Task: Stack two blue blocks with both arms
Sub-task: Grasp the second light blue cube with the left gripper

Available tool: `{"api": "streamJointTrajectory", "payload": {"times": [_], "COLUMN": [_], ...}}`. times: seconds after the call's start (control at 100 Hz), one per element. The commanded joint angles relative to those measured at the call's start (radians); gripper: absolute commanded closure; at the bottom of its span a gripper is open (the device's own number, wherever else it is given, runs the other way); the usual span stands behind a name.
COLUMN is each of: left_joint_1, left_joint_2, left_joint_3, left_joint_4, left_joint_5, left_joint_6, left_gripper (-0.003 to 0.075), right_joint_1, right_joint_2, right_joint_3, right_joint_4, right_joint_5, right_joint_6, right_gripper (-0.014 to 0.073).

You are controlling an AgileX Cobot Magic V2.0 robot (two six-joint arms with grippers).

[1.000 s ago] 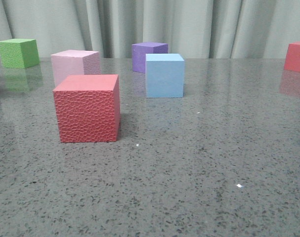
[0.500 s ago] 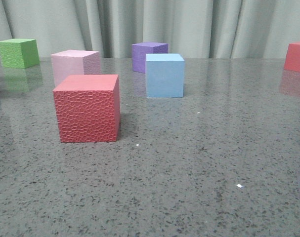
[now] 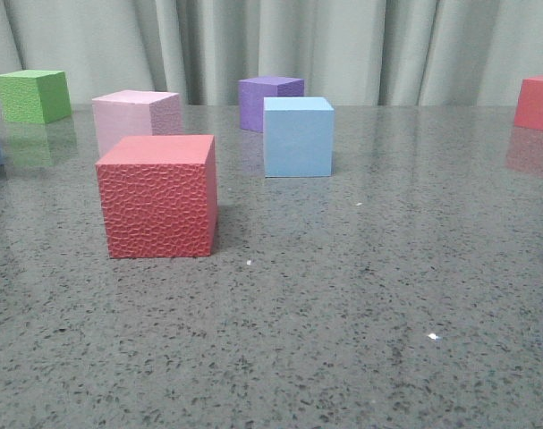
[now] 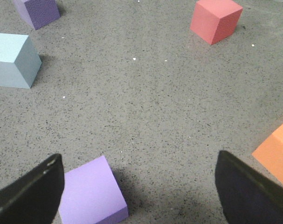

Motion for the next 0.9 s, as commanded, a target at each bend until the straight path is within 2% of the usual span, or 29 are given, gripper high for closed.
{"api": "streamJointTrajectory", "payload": {"times": [0.0, 0.32, 0.7, 0.89], "left_joint_1": [0.003, 0.003, -0.013, -0.080], "left_joint_2": [-0.041, -0.041, -0.041, -0.041], "left_joint_3": [-0.025, -0.056, -0.281, -0.365], "left_joint_4": [-0.015, -0.033, -0.133, -0.140], "left_joint_5": [-0.016, 0.056, 0.254, 0.256], "left_joint_6": [-0.011, -0.011, -0.011, -0.011], "left_gripper": [0.0400, 0.0419, 0.0419, 0.0419], "right_joint_1": [-0.007, -0.007, -0.007, -0.007], "right_joint_2": [0.002, 0.002, 0.002, 0.002], "right_joint_3": [-0.024, -0.024, -0.024, -0.024], "right_joint_4": [-0.017, -0.017, -0.017, -0.017], "right_joint_5": [-0.070, -0.071, -0.078, -0.078], "right_joint_6": [-0.006, -0.006, -0.006, -0.006], "right_gripper": [-0.0052, -0.0052, -0.0052, -0.0052]}}
